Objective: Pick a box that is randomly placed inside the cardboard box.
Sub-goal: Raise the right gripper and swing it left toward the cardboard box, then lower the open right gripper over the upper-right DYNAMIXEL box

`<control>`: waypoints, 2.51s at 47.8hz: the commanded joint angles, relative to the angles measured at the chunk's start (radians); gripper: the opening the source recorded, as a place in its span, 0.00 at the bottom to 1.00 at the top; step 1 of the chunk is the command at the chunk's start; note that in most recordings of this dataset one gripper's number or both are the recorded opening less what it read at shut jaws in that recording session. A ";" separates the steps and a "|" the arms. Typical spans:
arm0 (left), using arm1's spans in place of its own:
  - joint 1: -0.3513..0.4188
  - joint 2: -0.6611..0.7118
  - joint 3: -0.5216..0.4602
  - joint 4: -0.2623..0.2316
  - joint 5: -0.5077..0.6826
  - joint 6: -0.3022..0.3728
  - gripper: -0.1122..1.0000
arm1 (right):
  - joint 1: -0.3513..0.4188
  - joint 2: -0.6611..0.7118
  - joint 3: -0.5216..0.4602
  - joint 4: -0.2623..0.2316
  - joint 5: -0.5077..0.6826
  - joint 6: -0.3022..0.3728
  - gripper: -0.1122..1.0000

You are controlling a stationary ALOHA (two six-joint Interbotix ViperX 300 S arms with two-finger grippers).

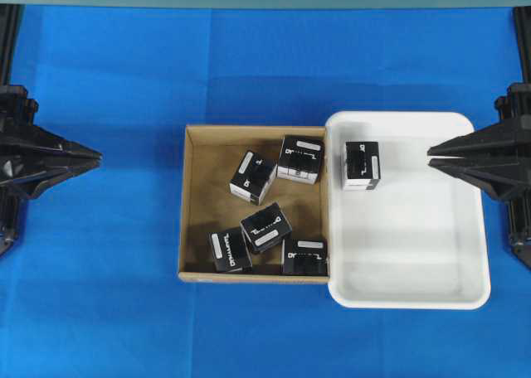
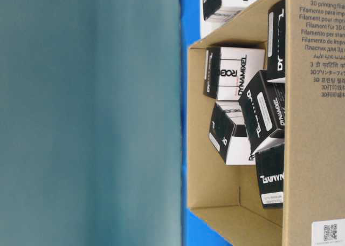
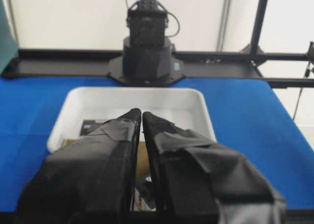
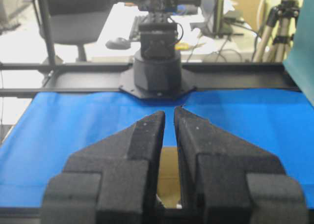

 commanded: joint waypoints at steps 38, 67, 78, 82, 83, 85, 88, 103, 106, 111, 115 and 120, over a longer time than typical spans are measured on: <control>0.006 0.046 -0.114 0.015 0.489 -0.060 0.04 | -0.115 0.239 -0.377 0.094 0.830 0.193 0.10; 0.005 0.054 -0.114 0.015 0.523 -0.067 0.04 | -0.167 0.767 -0.838 0.087 1.344 0.184 0.10; 0.005 0.054 -0.114 0.015 0.528 -0.067 0.04 | -0.201 0.945 -0.986 0.077 1.448 0.117 0.10; 0.005 0.054 -0.114 0.015 0.529 -0.067 0.04 | -0.204 0.997 -1.015 0.077 1.450 0.075 0.10; 0.005 0.054 -0.114 0.015 0.528 -0.067 0.04 | -0.204 1.011 -1.022 0.077 1.450 0.066 0.10; 0.005 0.054 -0.114 0.015 0.528 -0.067 0.04 | -0.207 1.042 -1.040 0.077 1.450 0.049 0.10; 0.005 0.054 -0.114 0.015 0.528 -0.067 0.04 | -0.212 1.075 -1.052 0.077 1.450 0.041 0.10; 0.005 0.051 -0.114 0.015 0.523 -0.069 0.04 | -0.235 1.160 -1.086 0.078 1.445 0.032 0.11; 0.005 0.051 -0.114 0.015 0.522 -0.069 0.04 | -0.239 1.161 -1.080 0.080 1.437 0.032 0.12; 0.003 0.051 -0.114 0.015 0.522 -0.069 0.04 | -0.241 1.161 -1.069 0.094 1.431 0.028 0.17; 0.003 0.049 -0.114 0.015 0.522 -0.069 0.04 | -0.241 1.161 -1.066 0.123 1.430 -0.009 0.25; 0.003 0.049 -0.114 0.015 0.522 -0.069 0.04 | -0.241 1.161 -1.066 0.158 1.417 -0.066 0.44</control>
